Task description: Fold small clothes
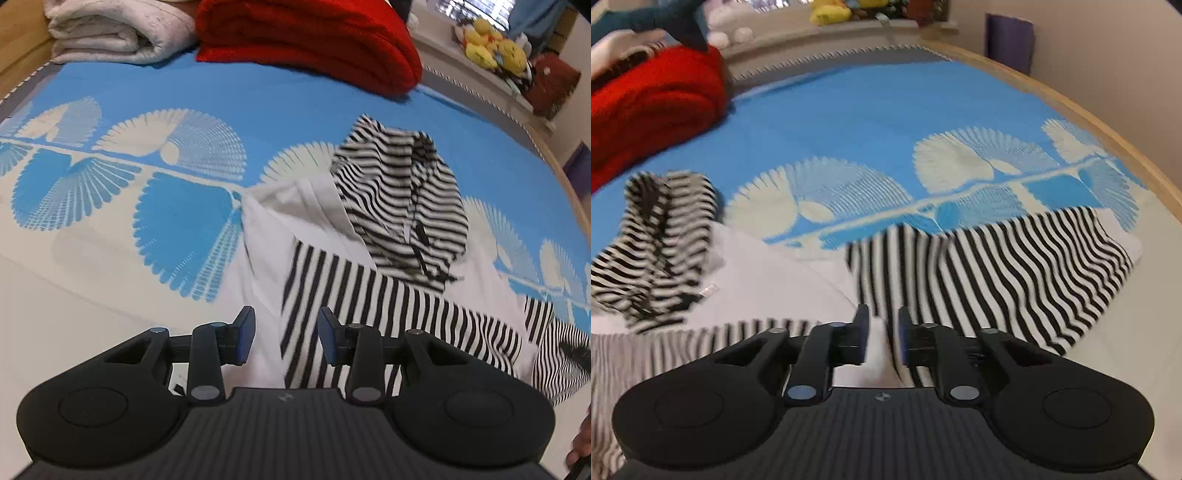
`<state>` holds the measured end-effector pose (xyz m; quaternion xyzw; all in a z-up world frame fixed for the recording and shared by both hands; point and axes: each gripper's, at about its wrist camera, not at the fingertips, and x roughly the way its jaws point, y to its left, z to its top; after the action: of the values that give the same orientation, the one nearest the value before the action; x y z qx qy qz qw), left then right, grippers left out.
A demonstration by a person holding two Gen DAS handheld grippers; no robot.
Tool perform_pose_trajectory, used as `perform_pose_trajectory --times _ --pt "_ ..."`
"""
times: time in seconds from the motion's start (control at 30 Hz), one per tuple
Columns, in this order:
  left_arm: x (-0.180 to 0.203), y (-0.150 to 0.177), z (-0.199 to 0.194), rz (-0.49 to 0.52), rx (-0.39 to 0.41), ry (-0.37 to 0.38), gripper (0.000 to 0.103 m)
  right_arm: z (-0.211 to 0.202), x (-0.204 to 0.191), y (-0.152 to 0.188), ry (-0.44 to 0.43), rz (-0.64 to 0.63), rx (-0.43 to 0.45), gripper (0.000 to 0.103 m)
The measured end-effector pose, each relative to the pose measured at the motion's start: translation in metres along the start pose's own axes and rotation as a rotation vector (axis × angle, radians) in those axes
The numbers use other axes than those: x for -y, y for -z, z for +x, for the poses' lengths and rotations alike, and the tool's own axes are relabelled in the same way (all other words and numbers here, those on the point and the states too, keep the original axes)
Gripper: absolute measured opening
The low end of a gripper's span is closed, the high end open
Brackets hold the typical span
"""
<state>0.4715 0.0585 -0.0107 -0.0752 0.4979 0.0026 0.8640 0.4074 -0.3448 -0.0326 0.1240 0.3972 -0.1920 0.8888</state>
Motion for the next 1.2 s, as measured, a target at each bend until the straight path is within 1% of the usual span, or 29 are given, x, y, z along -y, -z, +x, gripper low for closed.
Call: perform_pose_trajectory --times 0.07,0.1,0.13,0.17,0.2,0.23,0.27,0.3,0.33,0.4,0.47,0.5,0.57,0.6,0.63,0.7,0.8,0.87,0.97,1.07,1.2 --pt "0.007 0.006 0.008 0.028 -0.027 0.012 0.041 -0.008 0.003 -0.001 -0.067 0.009 0.024 0.033" --pt "0.010 0.009 0.013 0.039 -0.046 0.020 0.041 -0.009 0.006 0.000 -0.103 0.014 0.008 0.035" --pt "0.013 0.013 0.018 0.048 -0.065 0.029 0.041 -0.004 0.006 0.001 -0.142 0.022 -0.034 0.039" --pt "0.015 0.016 0.022 0.053 -0.083 0.037 0.041 0.006 0.007 0.004 -0.172 0.027 -0.100 0.044" --pt "0.017 0.019 0.027 0.057 -0.100 0.046 0.041 0.017 0.011 0.006 -0.183 0.024 -0.171 0.044" --pt "0.019 0.022 0.031 0.059 -0.117 0.055 0.041 0.029 0.012 0.013 -0.173 0.013 -0.246 0.045" --pt "0.021 0.025 0.035 0.062 -0.139 0.067 0.041 0.041 0.013 0.021 -0.138 -0.005 -0.327 0.046" --pt "0.021 0.028 0.039 0.064 -0.156 0.075 0.041 0.049 0.015 0.027 -0.109 -0.015 -0.371 0.048" --pt "0.022 0.031 0.044 0.068 -0.175 0.078 0.041 0.052 0.018 0.030 -0.099 -0.011 -0.379 0.050" --pt "0.024 0.039 0.053 0.074 -0.210 0.066 0.041 0.046 0.022 0.024 -0.111 0.017 -0.348 0.051" --pt "0.026 0.046 0.059 0.081 -0.233 0.062 0.041 0.040 0.022 0.021 -0.133 0.006 -0.297 0.052" --pt "0.027 0.049 0.062 0.084 -0.239 0.066 0.041 0.042 0.024 0.023 -0.135 -0.004 -0.301 0.053" --pt "0.029 0.058 0.071 0.096 -0.271 0.057 0.040 0.052 0.029 0.029 -0.099 0.000 -0.358 0.053" --pt "0.029 0.063 0.077 0.106 -0.292 0.044 0.039 0.051 0.032 0.030 -0.090 0.016 -0.361 0.052" --pt "0.030 0.066 0.079 0.117 -0.287 0.037 0.039 0.047 0.035 0.027 -0.093 0.031 -0.357 0.052" --pt "0.036 0.064 0.074 0.133 -0.281 0.020 0.039 0.036 0.037 0.016 -0.111 0.050 -0.299 0.052" --pt "0.048 0.056 0.052 0.171 -0.210 0.023 0.039 0.015 0.056 -0.004 -0.117 0.072 -0.162 0.052" --pt "0.058 0.051 0.039 0.209 -0.158 0.028 0.040 0.011 0.081 -0.014 -0.087 0.111 -0.105 0.052" --pt "0.071 0.046 0.026 0.244 -0.114 0.036 0.041 0.013 0.129 -0.023 -0.036 0.199 -0.071 0.052" --pt "0.081 0.044 0.024 0.253 -0.103 0.050 0.041 0.016 0.184 -0.027 0.019 0.292 -0.035 0.052" --pt "0.090 0.044 0.023 0.276 -0.099 0.049 0.041 0.032 0.251 -0.016 0.108 0.407 -0.019 0.052"
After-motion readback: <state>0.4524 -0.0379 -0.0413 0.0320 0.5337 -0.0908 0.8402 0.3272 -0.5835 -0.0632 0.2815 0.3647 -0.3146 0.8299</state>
